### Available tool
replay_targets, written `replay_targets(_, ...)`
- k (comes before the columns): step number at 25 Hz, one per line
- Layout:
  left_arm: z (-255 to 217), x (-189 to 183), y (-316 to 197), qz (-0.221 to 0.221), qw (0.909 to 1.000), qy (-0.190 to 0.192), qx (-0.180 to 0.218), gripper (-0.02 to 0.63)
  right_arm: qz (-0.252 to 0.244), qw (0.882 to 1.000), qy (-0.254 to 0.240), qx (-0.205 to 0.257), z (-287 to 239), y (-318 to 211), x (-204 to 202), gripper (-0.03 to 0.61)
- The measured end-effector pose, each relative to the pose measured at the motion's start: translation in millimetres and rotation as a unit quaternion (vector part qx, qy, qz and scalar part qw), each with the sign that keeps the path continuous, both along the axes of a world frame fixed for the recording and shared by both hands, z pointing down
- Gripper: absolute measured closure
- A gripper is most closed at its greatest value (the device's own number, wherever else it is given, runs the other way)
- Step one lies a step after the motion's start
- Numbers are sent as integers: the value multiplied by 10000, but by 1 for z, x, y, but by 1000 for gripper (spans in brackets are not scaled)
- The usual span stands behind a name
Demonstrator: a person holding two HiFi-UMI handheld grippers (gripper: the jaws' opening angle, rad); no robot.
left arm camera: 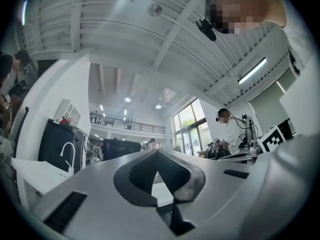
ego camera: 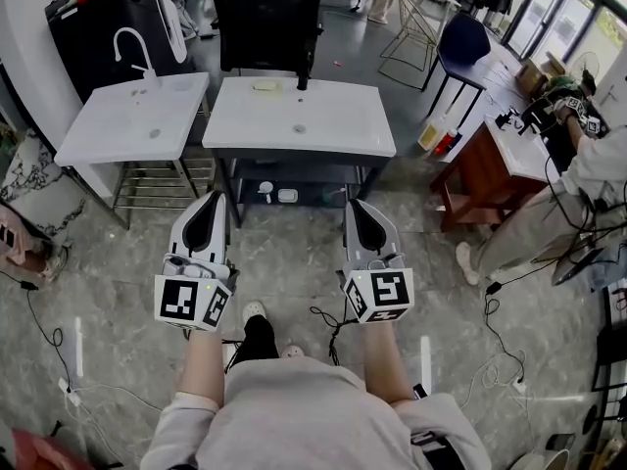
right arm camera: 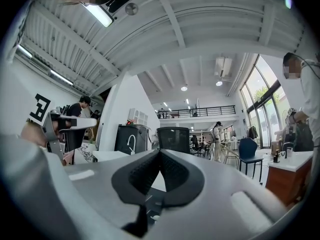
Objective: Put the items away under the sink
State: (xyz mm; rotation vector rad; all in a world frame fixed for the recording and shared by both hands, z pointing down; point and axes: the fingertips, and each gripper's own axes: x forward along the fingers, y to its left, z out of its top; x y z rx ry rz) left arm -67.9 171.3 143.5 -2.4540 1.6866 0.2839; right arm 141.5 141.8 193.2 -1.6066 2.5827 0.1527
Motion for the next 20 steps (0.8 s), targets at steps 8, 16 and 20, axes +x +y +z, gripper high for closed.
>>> replay_targets(8, 2, -7, -57, 69, 10000, -2, -29, 606, -7, 10000, 2, -4, -1, -54, -11, 566)
replay_targets(16, -5, -33, -132, 176, 9998, 4, 15, 606, 57, 10000, -4, 75, -11, -127, -39, 566)
replay_targets(20, -10, -51, -170, 255, 9997, -18, 51, 606, 135, 9999, -18, 103, -16, -163, -56, 566)
